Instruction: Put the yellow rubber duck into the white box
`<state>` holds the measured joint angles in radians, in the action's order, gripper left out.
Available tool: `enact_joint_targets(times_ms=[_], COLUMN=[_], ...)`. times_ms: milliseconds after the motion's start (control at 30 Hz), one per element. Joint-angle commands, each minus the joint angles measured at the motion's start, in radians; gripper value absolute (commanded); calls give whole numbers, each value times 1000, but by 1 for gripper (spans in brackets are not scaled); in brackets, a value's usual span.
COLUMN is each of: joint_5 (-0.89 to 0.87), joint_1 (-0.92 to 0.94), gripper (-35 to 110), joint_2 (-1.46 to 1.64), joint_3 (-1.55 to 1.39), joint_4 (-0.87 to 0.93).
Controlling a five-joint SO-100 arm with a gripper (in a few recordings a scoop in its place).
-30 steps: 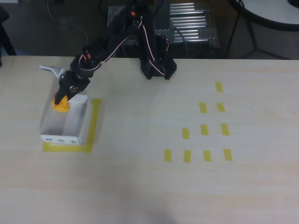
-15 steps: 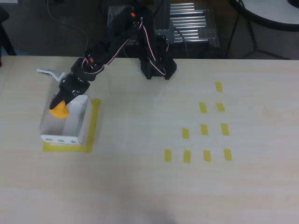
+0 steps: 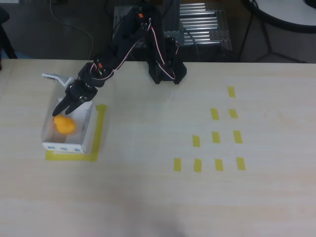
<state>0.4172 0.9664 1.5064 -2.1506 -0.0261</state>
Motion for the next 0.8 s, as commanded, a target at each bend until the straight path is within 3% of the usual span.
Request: enact_joint_targets(times_ms=[0, 167, 233, 367, 467, 533, 767], joint_5=[-46, -193, -229, -330, -531, -554, -687], joint_1=[-49, -152, -204, -284, -374, -456, -738], gripper=[27, 9, 0, 0, 0, 0, 0], joint_2=[173, 261, 304, 439, 557, 637, 1002], joint_3=[121, 555, 698, 821, 807, 726, 43], joint_4=[195, 723, 841, 914, 1012, 1089, 1035])
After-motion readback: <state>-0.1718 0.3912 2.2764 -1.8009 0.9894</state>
